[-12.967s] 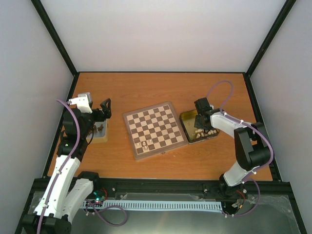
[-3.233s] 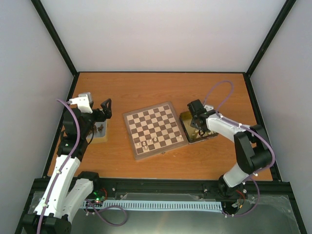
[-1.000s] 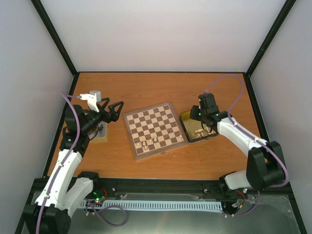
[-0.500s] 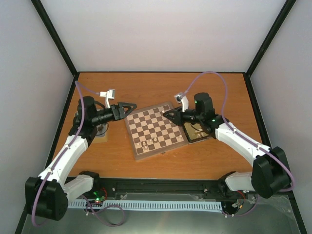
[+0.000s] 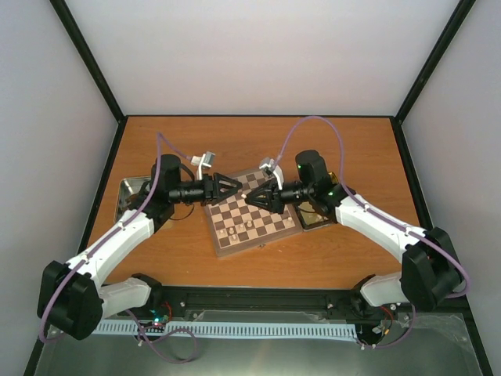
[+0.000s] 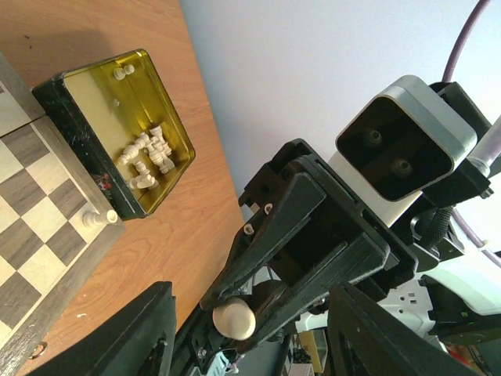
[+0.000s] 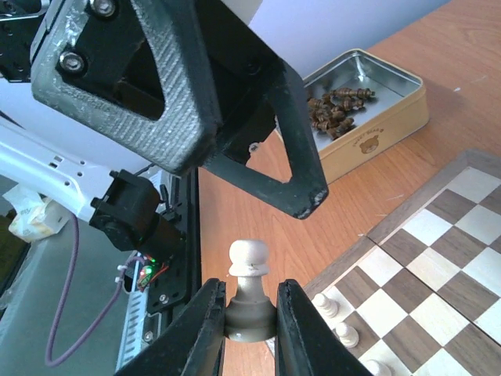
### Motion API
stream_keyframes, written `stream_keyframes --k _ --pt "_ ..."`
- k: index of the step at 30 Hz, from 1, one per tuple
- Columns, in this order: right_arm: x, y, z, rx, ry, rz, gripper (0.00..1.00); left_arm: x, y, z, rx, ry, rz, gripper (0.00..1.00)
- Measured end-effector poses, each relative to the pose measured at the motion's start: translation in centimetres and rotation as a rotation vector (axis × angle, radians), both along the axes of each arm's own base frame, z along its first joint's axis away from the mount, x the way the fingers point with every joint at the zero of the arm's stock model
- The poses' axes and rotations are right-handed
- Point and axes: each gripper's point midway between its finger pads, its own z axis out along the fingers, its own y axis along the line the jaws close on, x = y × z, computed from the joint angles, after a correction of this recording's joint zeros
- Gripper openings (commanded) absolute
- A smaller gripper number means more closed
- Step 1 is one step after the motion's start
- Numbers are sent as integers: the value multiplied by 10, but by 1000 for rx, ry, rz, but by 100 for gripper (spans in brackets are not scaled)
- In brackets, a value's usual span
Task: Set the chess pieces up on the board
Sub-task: Place the chess piece on the chessboard.
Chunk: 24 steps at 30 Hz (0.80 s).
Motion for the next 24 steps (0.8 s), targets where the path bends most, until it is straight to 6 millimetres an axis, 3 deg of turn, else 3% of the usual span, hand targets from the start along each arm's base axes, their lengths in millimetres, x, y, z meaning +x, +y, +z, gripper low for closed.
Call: stream_keyframes --k 10,16,24 --pt "-5 3 -4 -19 -12 21 18 -2 -3 -12 8 81 -12 49" --pt "0 7 -2 -26 -27 14 18 -3 -4 -26 33 125 -31 42" --pt "4 13 -8 -49 -28 17 18 -4 -5 -26 27 135 -43 32"
